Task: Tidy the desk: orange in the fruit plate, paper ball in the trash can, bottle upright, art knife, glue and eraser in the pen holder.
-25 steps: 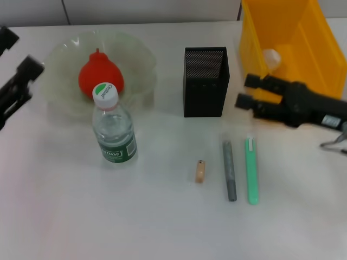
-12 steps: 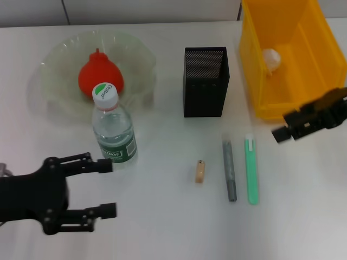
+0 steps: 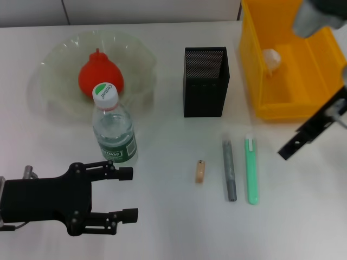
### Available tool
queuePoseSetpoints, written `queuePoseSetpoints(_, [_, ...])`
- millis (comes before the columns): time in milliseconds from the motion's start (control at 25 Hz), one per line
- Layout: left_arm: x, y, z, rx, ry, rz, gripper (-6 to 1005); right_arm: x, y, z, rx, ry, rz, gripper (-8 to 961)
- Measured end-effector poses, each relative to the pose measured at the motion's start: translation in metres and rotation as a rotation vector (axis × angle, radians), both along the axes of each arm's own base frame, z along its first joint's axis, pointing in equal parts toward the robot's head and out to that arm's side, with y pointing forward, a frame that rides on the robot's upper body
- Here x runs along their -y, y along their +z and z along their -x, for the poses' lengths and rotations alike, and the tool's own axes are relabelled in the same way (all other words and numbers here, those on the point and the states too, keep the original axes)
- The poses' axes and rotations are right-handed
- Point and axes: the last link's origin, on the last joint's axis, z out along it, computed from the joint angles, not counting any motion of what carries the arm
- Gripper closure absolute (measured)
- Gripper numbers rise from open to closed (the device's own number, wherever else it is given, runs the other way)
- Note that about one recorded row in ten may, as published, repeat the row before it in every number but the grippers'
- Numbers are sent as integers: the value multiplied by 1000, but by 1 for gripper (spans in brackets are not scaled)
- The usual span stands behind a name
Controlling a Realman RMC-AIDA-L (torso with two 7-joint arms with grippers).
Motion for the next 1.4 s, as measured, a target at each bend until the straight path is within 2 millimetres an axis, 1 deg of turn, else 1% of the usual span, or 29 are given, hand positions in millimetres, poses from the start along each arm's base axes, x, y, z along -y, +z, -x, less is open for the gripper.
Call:
queuePoseSetpoints(160, [-1,-1,1,-10,8,-6,195,-9,-27,-4,3,11,-49,115])
queuePoseSetpoints(320, [-2,1,3,-17,10,-7,195,-15,-48,-8,-53,14,-72,117])
queuePoseSetpoints(640, [-3,1,4,-26,18,-12,196,-17,-63,-10,-47,44,-77,121])
queuePoseSetpoints(720, [-4,1,4,-27,21,-11,196,-16,-70,-11,-44,58,-67,153])
queuePoseSetpoints(880, [-5,0,4,-30,29,-10,196,-16,-74,-10,-39,71,-64,217])
queuePoseSetpoints(1080, [-5,-1,3,-28,30,-10,196,-14,-78,-10,-25,82,-50,447])
queuePoseSetpoints(1320, [-5,-1,3,-27,35,-14,197,-12,-81,-10,-12,98,-35,701])
queuePoseSetpoints(1400, [-5,-1,4,-26,38,-17,197,-12,-80,-10,-12,100,-35,718])
